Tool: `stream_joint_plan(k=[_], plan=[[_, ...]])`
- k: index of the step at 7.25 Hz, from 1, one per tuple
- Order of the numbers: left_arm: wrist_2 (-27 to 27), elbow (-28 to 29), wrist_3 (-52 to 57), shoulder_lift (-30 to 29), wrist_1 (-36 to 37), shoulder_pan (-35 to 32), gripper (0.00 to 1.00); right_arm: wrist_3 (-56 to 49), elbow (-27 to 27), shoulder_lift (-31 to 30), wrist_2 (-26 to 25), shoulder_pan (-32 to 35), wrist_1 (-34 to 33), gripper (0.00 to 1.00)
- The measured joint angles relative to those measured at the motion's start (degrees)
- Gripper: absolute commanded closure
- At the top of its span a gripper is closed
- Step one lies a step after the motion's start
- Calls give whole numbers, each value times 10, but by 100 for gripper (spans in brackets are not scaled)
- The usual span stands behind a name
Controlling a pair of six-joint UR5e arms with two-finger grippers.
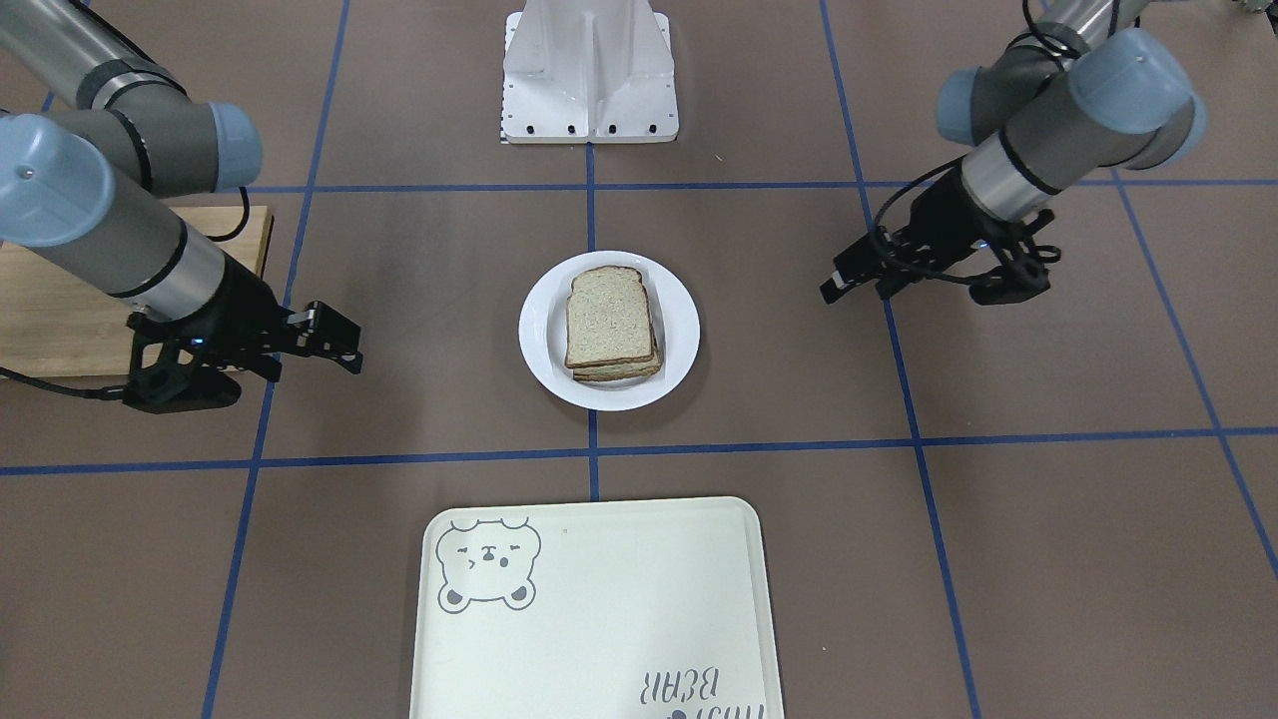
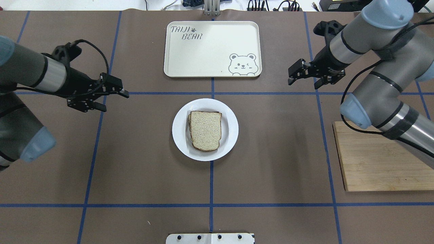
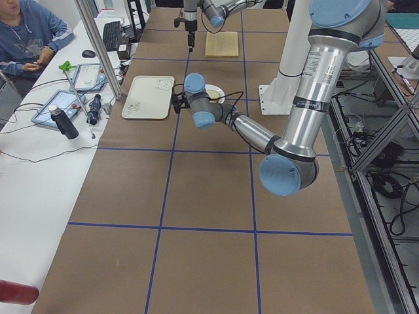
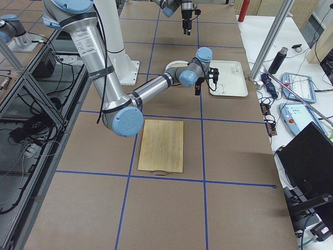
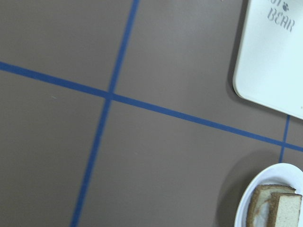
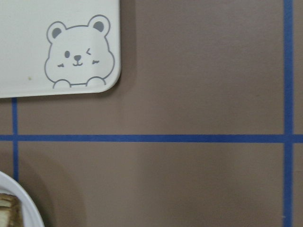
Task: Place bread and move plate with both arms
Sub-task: 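Reach the left gripper to the plate rim while the right arm withdraws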
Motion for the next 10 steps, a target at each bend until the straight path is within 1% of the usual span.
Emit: stream_joint_plan(k=[1, 2, 3, 4, 5, 8, 9, 10], plan=[[29, 29, -28, -22, -31, 40, 3, -54, 17, -30, 1, 21, -30, 0], [50, 70, -60, -39, -88, 72, 3, -82, 25, -53, 1, 32, -43, 0], [67, 119, -102, -56, -160, 91, 3, -92, 28, -68, 1, 38, -50, 0], [84, 161, -135, -68, -229, 104, 7, -96, 28, -78, 0, 41, -53, 0], [96, 187, -150, -72, -276, 112, 15, -97, 29, -85, 0, 44, -54, 0], [103, 220, -154, -73, -357, 125, 41, -95, 32, -89, 0, 46, -54, 0], [103, 231, -152, -72, -387, 128, 41, -94, 34, -90, 0, 46, -54, 0], [103, 238, -151, -71, -408, 131, 47, -93, 36, -91, 0, 46, -54, 0]])
